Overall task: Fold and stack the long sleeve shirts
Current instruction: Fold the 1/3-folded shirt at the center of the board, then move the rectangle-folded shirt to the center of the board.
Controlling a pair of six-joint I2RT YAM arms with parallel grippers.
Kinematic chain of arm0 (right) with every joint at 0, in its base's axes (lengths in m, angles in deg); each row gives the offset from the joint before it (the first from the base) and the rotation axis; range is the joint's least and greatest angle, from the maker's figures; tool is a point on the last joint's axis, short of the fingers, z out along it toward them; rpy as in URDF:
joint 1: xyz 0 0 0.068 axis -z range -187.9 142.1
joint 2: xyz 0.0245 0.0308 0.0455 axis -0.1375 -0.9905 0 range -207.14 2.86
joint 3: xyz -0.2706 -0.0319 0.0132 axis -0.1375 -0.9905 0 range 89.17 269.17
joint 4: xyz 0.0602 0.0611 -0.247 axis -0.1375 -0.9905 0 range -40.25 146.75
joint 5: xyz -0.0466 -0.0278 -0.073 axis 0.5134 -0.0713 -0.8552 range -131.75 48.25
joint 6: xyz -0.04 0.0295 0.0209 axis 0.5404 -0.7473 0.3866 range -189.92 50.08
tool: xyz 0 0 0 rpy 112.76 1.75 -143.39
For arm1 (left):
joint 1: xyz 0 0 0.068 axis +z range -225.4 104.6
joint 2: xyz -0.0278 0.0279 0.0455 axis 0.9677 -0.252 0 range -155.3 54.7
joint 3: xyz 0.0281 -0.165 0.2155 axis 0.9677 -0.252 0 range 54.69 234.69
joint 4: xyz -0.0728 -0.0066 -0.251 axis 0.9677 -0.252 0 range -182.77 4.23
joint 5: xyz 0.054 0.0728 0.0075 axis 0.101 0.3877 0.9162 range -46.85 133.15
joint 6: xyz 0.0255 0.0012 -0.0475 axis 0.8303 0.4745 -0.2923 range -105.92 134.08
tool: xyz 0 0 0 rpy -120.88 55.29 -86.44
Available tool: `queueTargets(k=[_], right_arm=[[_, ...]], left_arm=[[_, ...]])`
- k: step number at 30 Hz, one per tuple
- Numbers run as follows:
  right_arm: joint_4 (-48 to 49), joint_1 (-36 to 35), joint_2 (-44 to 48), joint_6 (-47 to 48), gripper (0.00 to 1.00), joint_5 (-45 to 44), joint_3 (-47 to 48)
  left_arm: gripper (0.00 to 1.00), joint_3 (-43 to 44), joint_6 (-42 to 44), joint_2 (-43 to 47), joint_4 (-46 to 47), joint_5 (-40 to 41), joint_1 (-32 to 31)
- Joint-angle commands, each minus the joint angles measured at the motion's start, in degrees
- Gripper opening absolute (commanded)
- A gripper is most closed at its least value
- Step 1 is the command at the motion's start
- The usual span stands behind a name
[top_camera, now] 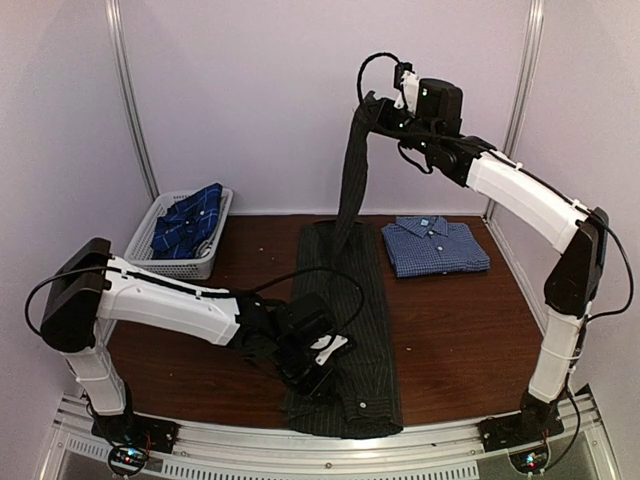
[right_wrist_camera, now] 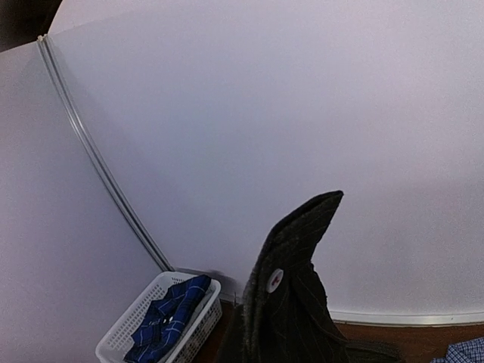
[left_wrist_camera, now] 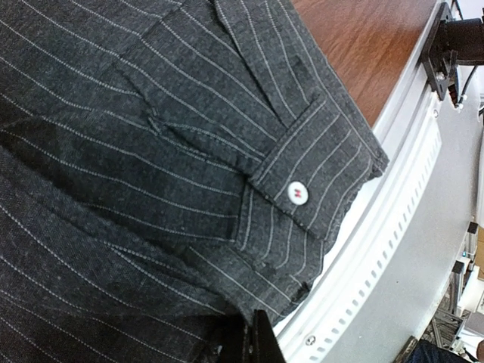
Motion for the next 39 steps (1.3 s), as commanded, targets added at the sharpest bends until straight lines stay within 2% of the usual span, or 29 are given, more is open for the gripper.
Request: queueTargets(k=[1,3,10,15,21,27,33,39], right_arm=[[1.2,-0.3,2.2,-3.1,0.00,3.7,-7.3],[1.6,-0.9,3.0,-3.6,0.00,4.9,-11.2],[1.9,-4.8,1.8,-3.2,0.00,7.3,-23.6],[-0.4,-7.3,-5.2,-3.6,0.00,9.4,-24.5],[-3.7,-11.1,-14.6,-3.8,0.00,10.1,-20.1],[-3.5,-12.7,-21.3,-6.2,0.00,9.5,-18.8],[-2.8,-12.7,-25.5,-8.2,0.00,7.9,-18.4],[-4.8,-12.1,-29.8,-9.1,0.00,5.5,-13.9]], left_arm=[[0.02,1.2,-1.6,-2.5,5.1,-2.2,0.1],[0.05,1.0,-1.9,-3.1,6.0,-2.4,0.2],[0.31,1.0,-2.2,0.1,6.5,-1.3,0.2],[0.43,0.9,-3.7,6.4,5.4,0.4,0.4],[0.44,-3.6,-7.2,15.9,2.0,7.1,2.8],[0.43,-14.2,-10.3,22.5,5.9,7.0,7.7],[0.37,-18.4,-9.6,19.7,13.5,4.0,10.0],[0.34,-22.0,-10.5,14.0,19.8,1.9,10.6]])
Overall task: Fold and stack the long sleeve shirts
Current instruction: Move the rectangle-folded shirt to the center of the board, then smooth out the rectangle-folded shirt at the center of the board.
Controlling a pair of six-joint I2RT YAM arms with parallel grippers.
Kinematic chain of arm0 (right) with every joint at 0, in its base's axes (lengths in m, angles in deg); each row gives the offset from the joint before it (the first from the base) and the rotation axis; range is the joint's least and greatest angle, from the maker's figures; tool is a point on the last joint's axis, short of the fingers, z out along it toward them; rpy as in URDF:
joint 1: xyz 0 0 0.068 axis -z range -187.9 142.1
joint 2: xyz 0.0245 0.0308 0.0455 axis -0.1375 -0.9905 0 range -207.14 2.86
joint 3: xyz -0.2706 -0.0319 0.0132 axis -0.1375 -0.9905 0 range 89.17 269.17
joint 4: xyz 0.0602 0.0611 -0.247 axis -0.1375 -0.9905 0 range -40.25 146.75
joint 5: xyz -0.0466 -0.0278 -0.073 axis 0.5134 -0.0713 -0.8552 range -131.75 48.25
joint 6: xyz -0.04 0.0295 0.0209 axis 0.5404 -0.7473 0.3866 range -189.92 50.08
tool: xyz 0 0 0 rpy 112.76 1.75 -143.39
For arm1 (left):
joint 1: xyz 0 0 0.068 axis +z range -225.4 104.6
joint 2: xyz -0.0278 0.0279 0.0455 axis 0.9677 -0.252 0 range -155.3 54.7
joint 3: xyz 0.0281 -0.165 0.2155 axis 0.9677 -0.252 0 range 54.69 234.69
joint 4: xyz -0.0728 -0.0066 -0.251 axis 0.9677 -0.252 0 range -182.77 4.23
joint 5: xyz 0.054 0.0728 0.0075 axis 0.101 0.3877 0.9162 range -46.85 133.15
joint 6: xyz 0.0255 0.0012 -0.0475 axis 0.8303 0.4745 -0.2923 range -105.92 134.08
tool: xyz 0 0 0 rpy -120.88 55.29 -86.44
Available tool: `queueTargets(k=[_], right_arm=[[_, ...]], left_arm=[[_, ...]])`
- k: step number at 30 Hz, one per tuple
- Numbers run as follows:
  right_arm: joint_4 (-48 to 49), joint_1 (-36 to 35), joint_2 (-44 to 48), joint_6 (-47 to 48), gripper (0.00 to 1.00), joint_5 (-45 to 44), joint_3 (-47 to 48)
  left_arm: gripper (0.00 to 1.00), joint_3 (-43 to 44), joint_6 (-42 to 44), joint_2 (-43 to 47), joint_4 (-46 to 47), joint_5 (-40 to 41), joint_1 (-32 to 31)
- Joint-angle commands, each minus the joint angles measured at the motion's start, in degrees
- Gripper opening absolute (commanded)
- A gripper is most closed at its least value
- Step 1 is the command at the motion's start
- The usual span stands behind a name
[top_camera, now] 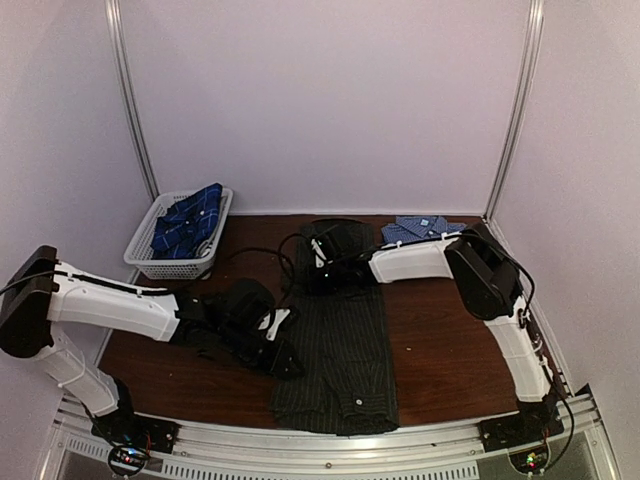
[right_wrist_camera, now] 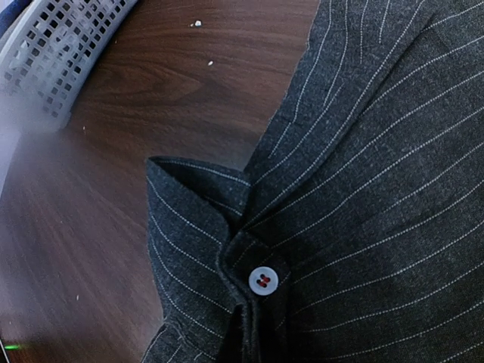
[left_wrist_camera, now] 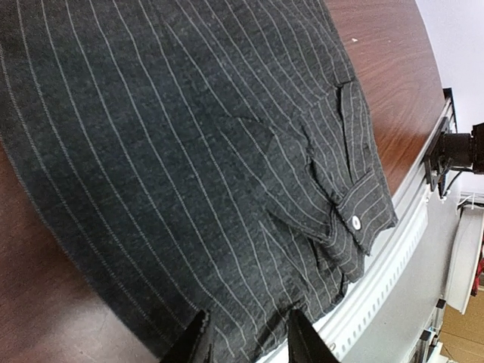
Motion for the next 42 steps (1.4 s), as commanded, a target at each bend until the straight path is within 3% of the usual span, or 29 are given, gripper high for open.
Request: queueTargets(k=[1,8,14,25,34,42], right_arm=[[-1.6,0.9,-4.4,-1.6,0.00,-3.3,4.3],[-3.1,2.7,-8.9,-2.8,0.00,-4.0,10.8],[-6.7,3.7,-10.3,-0.6,0.00,-2.5,18.2],[-13.8,3.7,3.4,7.0,0.00,-2.0,24.2],[-14.1,1.2,18.3,10.2,0.00,-1.6,10.8],[-12.7,-5.1,29.3,10.3,0.00,-6.2,-5.5]], left_arm=[[0.33,-3.3,-1.3,-4.0,8.3,-2.5,0.5],[0.29,-9.1,-4.7,-7.6,14.3,-3.7,0.9],[0.28,-9.0,-5.6,-7.3,15.5,-4.6,1.1],[0.31,-2.0,-3.8,2.9,4.8,-1.1,3.9],[0.34,-1.7,-3.5,9.3,5.8,-0.7,15.2],[0.37,1.6,-1.6,4.9,8.2,-2.2,16.9]])
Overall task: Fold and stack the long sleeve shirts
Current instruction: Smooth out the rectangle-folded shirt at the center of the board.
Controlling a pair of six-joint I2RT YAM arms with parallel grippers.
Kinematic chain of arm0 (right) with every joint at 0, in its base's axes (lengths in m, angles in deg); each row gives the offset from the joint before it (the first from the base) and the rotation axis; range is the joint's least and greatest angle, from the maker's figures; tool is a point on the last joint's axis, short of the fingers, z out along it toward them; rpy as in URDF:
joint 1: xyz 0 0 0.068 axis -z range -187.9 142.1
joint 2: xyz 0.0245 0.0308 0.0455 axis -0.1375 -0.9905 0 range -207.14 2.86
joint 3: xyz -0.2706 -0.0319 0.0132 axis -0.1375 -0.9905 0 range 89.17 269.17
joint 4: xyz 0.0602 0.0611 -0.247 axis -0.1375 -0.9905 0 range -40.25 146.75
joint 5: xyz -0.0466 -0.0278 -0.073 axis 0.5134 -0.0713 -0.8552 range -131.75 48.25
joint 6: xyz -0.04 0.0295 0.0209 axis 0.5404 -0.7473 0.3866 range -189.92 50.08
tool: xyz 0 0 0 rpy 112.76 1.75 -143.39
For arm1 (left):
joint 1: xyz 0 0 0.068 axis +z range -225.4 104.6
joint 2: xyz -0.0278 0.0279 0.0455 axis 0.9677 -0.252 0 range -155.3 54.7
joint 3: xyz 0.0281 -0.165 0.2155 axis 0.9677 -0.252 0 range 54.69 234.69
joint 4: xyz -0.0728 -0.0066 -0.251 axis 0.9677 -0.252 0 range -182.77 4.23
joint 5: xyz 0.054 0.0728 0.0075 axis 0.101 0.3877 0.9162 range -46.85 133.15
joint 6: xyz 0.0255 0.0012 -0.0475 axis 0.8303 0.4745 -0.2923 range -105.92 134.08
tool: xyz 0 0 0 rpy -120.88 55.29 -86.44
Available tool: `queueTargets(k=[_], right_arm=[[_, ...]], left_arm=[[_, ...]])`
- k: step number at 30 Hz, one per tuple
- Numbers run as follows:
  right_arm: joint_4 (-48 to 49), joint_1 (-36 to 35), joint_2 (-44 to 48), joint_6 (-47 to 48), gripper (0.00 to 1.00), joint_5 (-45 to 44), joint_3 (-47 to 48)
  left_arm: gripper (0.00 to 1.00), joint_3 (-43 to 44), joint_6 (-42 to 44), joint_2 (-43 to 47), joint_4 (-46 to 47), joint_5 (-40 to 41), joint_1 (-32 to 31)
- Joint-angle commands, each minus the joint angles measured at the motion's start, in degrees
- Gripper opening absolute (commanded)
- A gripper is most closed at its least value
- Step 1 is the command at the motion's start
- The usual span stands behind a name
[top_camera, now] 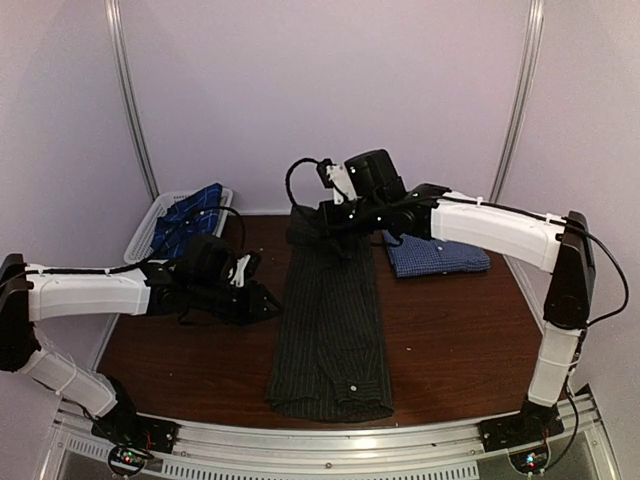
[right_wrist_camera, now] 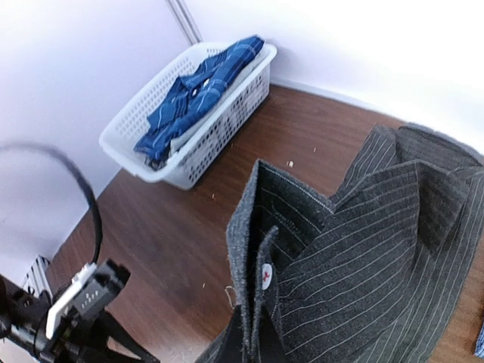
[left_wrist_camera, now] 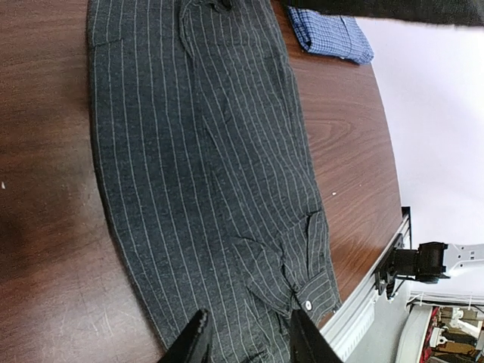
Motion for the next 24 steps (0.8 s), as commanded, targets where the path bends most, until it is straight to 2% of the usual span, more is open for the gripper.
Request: queueTargets(k=[1,8,13,19,24], right_arm=[[0.0,-3.7,3.9,0.3,0.00,-5.0,-8.3],[3.0,-6.8,8.6,-3.2,0.00,-8.7,-21.2],[8.1,-7.7,8.7,-6.7,0.00,-5.8,-28.4],[8.1,-8.2,8.7,-7.6,0.00,-10.0,-27.8],[4.6,-3.6,9.6,-8.1,0.00,-17.1,-21.1]], left_arm=[[0.38,1.8,1.9,-2.4,3.6,-1.4,0.5],[0.41,0.6,1.6,-4.9,7.2,-1.5,1.5],[0.43,-1.4,1.5,-4.0,9.5,-1.4,1.5],[0.47,-2.2,1.7,-3.9,10.3,-0.5,1.5],[0.48,3.5,4.7,-7.7,8.8,0.1,3.1]])
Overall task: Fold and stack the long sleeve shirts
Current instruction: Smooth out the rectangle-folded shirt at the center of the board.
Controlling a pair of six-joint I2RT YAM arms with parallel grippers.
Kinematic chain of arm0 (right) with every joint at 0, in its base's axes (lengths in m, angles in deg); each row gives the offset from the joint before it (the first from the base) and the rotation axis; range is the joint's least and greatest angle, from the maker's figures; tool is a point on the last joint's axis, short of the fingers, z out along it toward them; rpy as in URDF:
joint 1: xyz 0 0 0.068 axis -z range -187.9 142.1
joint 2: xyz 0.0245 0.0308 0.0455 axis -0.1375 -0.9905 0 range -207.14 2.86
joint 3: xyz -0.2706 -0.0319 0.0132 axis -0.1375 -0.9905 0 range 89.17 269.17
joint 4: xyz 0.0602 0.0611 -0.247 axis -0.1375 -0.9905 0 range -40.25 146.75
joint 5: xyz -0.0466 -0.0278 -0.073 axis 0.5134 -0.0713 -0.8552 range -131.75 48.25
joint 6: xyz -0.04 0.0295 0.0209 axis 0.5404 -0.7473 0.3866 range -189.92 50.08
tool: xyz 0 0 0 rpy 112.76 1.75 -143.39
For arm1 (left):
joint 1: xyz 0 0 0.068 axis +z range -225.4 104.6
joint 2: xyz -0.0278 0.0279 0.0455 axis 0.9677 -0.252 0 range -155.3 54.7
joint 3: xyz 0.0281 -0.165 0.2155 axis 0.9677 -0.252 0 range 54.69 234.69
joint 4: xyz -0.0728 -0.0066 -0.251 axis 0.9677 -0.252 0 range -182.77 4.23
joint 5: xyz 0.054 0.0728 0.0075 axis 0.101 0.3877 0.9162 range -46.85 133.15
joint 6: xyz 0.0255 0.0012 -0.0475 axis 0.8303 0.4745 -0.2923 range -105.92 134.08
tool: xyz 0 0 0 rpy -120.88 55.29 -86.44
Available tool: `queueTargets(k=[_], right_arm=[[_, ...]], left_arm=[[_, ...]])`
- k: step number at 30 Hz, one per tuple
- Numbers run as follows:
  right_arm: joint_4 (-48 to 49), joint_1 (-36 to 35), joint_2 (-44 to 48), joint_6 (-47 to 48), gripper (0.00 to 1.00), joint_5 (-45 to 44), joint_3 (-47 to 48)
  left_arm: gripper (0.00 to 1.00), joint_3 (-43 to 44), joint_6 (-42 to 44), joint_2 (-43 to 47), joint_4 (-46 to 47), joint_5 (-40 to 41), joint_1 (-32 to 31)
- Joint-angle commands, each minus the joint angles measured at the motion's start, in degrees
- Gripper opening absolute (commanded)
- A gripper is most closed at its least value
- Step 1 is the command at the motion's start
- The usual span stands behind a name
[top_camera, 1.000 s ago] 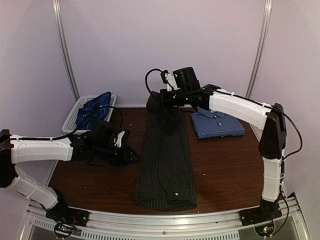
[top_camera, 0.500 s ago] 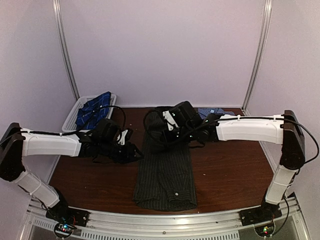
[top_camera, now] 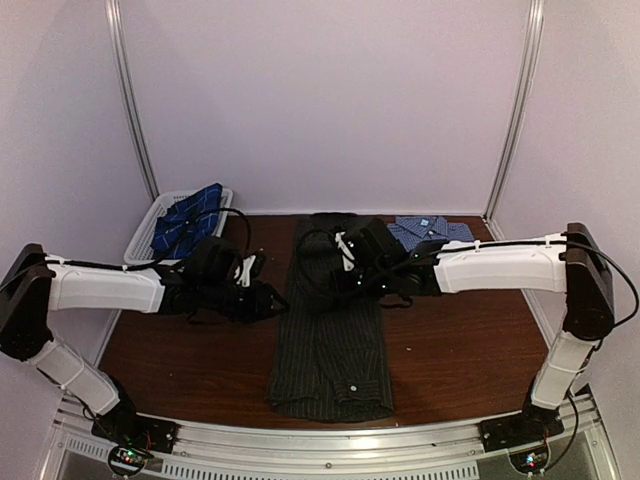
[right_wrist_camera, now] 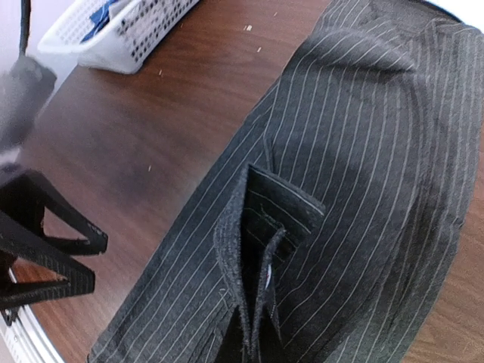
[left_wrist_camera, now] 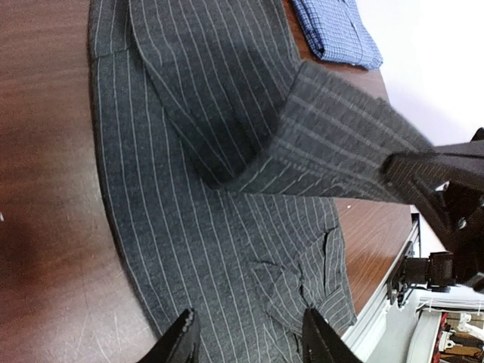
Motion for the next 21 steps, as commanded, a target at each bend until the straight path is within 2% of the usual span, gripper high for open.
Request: queueTargets(k=[1,5,9,13,21], right_arm=[[-1.1,5.5,2.5,-1.9,0.00,-9.0,7.5],[-2.4,13.3,3.3,-2.5,0.00,-13.6,13.6],[-3.9,20.1,2.4,-4.0,0.00,-16.6,19.0],[-3.0,22.7,3.1,-4.7,0.00,-17.6,20.0],[-3.6,23.9,5.2,-2.8,0.00,-20.3,21.3]], left_arm=[[0.48,5.1,2.9,-3.2,2.9,-0.1,2.1],[0.48,9.2,4.0,-6.9,3.0,-1.4,3.2],[0.48,17.1,6.4,-12.5,-0.1,-0.4,4.7],[0.47,22.9,6.4,-19.5,0.7,0.0,7.0],[0.43,40.0,8.0,-36.4,3.0,0.1,8.8]])
